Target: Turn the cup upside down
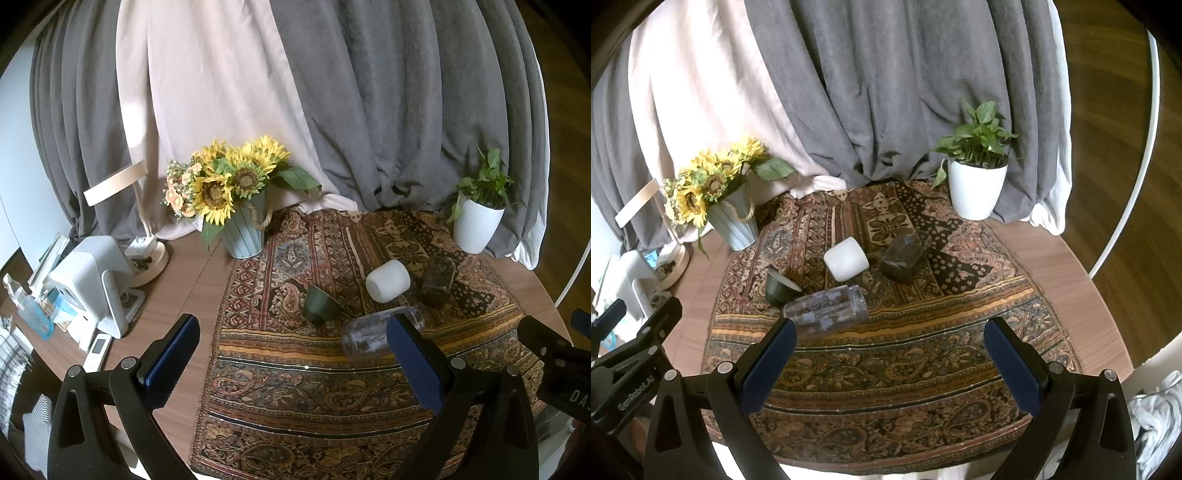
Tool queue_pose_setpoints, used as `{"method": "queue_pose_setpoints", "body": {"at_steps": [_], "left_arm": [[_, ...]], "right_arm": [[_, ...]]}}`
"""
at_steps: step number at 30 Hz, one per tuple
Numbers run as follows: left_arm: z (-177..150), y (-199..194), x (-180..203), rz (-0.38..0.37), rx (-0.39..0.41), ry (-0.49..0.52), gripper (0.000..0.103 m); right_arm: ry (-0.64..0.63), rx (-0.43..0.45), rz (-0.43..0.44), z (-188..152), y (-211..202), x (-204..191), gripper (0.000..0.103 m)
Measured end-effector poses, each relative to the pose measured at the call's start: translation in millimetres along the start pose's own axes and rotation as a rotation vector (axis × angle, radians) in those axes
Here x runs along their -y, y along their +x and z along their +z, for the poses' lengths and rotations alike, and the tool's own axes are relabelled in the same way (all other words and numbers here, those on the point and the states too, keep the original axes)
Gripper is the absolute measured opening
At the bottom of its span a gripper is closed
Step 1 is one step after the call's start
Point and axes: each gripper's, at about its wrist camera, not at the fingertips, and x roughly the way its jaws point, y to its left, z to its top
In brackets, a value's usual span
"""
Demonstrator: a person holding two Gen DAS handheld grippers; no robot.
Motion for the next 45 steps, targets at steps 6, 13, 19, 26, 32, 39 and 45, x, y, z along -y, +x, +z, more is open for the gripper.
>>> {"method": "queue_pose_setpoints", "body": {"at_steps": [6,13,19,26,32,39,45], "left_arm": [[2,4,-1,-0.004,-0.003,0.003,0.103],[-2,-2,0,-0.006,0.004,0.008,0.103],[0,-3,-2,-0.007,0.004,0.008,0.103],[-4,-2,1,-0.004,0.007,0.007,0.103],[-4,-2,2,-0.006,0.007,0.008,0.103],[-5,-3,4,-0.005,0.008,0.009,0.103],[-6,-5,6,-0.005,0.008,0.01,0.103]], "right_arm": [[0.001,0.0,0.0,0,-1,0,0.102],[0.001,-0.001,0.0,0,0,0,0.102],[-0.001,-0.003,-0.001,1,0,0,0.102],[0.001,0.0,-0.005,0,0,0,0.102],[-0.001,0.003,-0.006,0,0,-1,0.102],[-0.002,0.004,-0.005,0,0,-1,0.102],[-0.001,0.004,-0.004,0,0,-1,0.102]]}}
